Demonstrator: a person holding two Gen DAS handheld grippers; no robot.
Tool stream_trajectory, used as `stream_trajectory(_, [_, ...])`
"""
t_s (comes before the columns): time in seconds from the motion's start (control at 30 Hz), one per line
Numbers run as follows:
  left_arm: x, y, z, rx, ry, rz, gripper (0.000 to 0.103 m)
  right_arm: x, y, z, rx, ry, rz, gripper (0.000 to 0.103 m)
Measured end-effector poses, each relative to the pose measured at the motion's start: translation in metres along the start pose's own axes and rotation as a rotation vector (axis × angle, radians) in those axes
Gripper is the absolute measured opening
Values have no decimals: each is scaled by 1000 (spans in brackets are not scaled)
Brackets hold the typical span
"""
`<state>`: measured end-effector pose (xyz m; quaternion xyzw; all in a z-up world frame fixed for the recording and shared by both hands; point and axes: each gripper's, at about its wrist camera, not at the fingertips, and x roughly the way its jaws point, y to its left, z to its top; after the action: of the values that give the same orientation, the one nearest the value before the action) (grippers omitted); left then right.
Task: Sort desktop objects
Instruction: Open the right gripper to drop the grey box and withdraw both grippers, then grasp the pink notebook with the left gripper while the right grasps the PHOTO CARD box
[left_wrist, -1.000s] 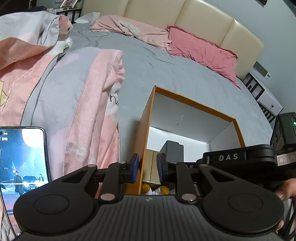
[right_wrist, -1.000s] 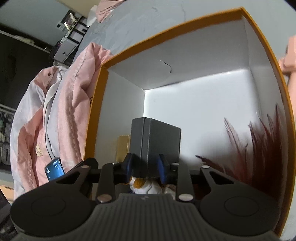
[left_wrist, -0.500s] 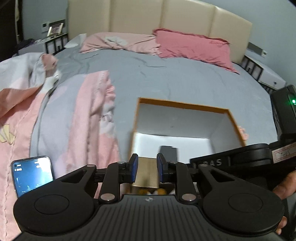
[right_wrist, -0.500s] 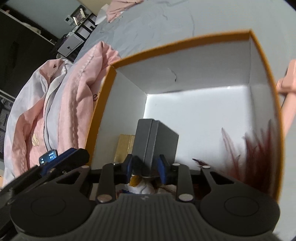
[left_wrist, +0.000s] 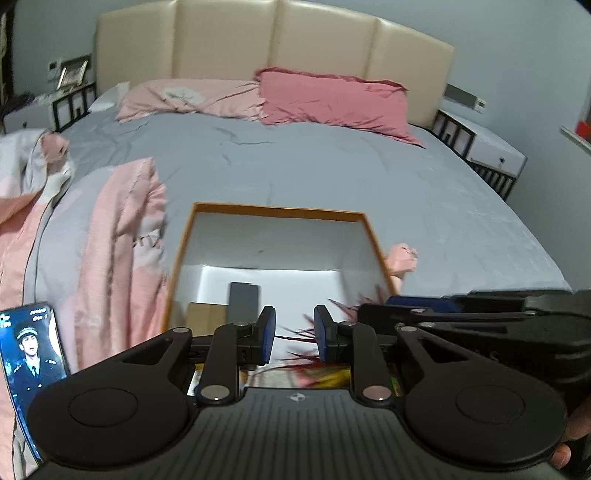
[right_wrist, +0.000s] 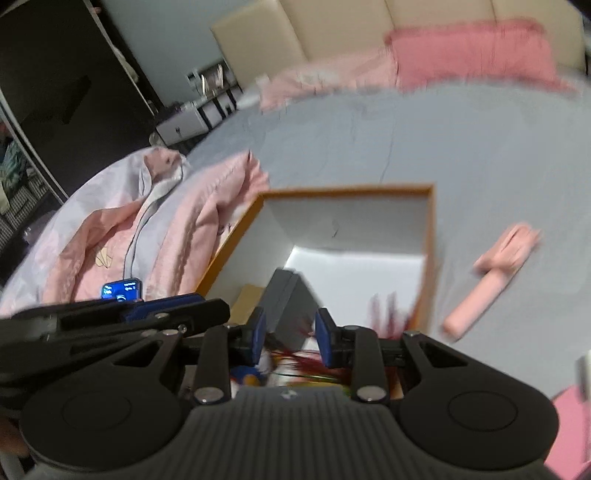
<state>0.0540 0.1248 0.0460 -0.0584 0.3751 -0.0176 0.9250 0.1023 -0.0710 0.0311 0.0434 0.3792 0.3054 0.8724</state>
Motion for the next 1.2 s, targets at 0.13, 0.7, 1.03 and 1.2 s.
stream_trajectory(0.13, [-5,-26,-4,39,-1,-53,25,-32,-6,-17,-96,-65,-121,34])
stream_trajectory(0.7, [0,-138,-39,244,27,-239,32,-124,-82,-88,-229,-32,-402,38])
stream_trajectory(1.03, [35,-161,-58,223,189,-296,32,-133,-148,-108,-96,160,-505,41])
stream_trajectory(1.2, [52,-170,-65,203,262,-333,36,-127,-173,-111,22,244,-438,41])
